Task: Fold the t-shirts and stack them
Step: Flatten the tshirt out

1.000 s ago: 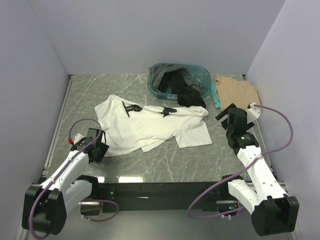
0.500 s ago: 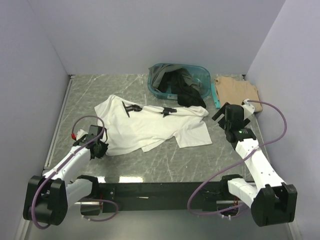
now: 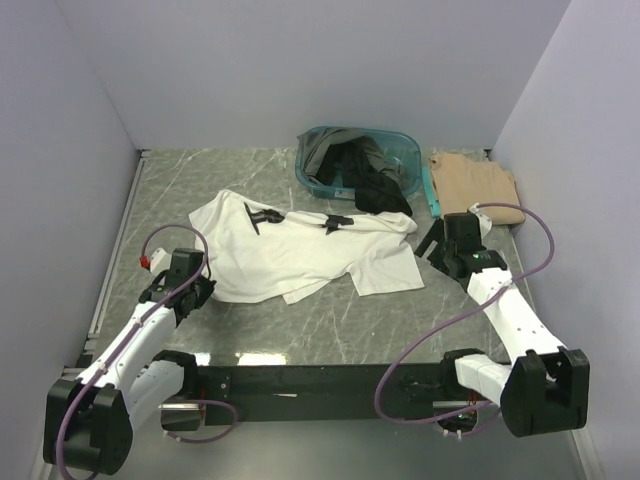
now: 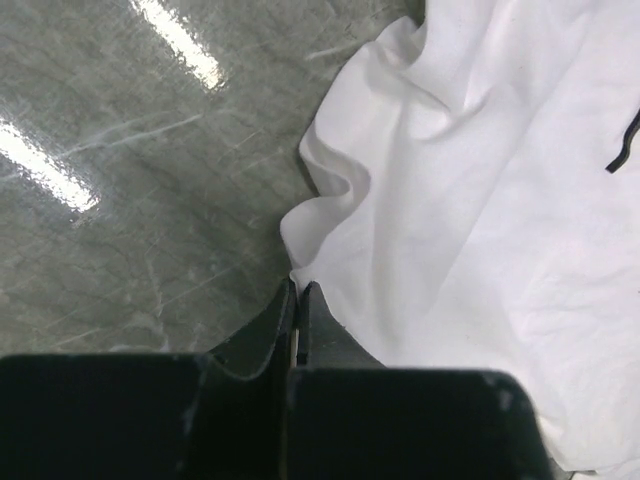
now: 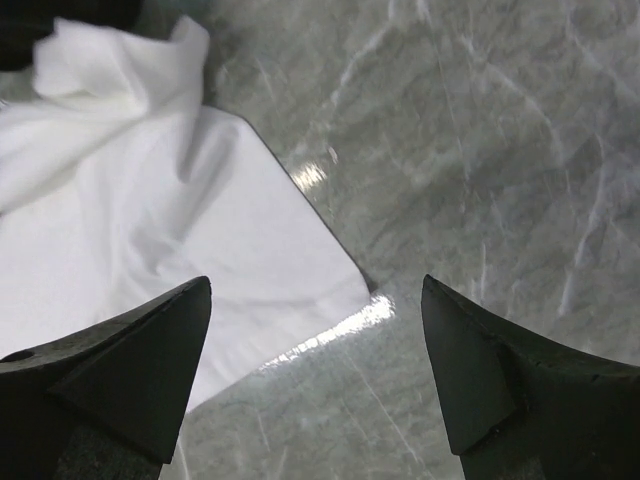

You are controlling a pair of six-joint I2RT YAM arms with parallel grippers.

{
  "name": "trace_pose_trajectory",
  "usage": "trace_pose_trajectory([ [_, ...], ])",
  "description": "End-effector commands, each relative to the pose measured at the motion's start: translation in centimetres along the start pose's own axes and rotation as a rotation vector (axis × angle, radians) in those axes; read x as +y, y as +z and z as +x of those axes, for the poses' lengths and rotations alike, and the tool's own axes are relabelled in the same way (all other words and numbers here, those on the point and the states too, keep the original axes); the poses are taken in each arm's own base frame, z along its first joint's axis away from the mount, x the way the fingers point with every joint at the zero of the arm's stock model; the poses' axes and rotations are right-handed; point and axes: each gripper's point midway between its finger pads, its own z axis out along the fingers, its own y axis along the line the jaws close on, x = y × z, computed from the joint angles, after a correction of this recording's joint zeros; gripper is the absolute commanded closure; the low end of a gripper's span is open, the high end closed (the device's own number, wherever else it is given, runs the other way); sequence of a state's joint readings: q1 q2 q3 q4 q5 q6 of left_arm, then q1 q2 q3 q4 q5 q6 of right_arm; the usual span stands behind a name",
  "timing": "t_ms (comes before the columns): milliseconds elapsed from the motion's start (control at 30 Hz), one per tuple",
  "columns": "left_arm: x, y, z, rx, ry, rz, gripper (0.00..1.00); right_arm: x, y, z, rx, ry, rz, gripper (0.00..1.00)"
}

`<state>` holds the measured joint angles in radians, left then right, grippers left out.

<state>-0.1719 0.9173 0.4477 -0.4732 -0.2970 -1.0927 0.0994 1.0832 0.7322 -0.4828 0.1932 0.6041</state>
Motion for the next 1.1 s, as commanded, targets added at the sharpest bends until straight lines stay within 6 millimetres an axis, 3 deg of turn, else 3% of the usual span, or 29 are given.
trace_pose_trajectory([
  [0,-2.4,-1.0,-2.3,-0.070,-0.001,0.066,0.99,-0.9,0.0,1.8,0.070,-0.023,0.021,0.09],
  [267,-2.4,-1.3,-2.6,-0.081,-0.011,0.071,0.99,-0.7,2.1,4.3,0.214,-0.064,0.043,0.20],
  [400,-2.2,-1.4,-2.7,-0.099,-0.020,0.084,0.99,0.0,3.1,5.1,0.250,-0.091,0.035,0.31],
  [933,-1.4,-1.1,-2.9,-0.106,-0.006,0.028,0.99,-0.7,6.5,7.6,0.329,-0.142,0.144,0.48],
  [1067,-1.2,-1.1,-3.0,-0.112,-0.011,0.018,0.99,-0.5,6.8,7.9,0.337,-0.145,0.137,0.64],
])
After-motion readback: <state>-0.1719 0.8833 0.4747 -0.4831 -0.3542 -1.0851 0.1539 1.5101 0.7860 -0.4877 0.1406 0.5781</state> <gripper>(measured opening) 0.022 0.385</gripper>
